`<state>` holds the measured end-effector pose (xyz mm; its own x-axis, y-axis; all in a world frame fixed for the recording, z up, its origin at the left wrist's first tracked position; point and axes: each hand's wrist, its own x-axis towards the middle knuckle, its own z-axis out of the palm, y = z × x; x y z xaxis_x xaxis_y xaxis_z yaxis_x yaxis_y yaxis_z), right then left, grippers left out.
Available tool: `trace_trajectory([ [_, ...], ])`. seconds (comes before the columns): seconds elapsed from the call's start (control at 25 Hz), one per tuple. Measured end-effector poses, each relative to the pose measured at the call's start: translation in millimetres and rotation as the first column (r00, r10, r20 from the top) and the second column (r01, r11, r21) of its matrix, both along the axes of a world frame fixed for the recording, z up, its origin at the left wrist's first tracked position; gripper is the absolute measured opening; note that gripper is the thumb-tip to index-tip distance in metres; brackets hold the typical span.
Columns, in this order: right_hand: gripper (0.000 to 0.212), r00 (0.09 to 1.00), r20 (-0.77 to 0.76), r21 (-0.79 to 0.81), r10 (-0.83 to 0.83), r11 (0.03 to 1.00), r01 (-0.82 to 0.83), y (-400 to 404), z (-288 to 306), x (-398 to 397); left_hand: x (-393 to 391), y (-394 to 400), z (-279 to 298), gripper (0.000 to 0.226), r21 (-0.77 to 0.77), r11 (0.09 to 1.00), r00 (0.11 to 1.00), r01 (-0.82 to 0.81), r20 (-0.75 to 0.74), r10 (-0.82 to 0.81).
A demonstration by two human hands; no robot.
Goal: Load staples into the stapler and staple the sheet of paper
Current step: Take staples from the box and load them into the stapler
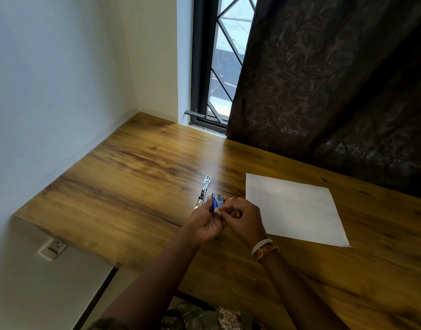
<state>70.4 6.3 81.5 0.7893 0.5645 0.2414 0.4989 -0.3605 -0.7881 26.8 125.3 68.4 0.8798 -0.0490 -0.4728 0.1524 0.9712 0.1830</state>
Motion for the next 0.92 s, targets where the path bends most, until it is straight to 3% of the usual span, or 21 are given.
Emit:
trace_trajectory([
  [0.28, 0.026, 0.973, 0.219, -0.078, 0.077, 0.995, -0.061, -1.9, -6.2, 9.6, 10.6, 3.5, -2.5, 0.073, 0.009, 1.0, 1.0, 0.024, -0.011, -0.024],
  [0.52, 0.011, 0.969, 0.214, -0.116, 0.128, 0.988, -0.105, -2.0, -5.6, 15.6, 18.5, 6.6, 4.0, 0.054, 0.005, 1.0, 0.999, -0.012, -0.035, 0.012],
  [0.92, 0.016, 0.974, 0.209, -0.041, 0.084, 0.996, -0.077, 0.2, -8.3, 24.8, 31.3, 8.4, 2.4, 0.052, -0.098, 0.994, 0.999, -0.04, -0.029, 0.038],
])
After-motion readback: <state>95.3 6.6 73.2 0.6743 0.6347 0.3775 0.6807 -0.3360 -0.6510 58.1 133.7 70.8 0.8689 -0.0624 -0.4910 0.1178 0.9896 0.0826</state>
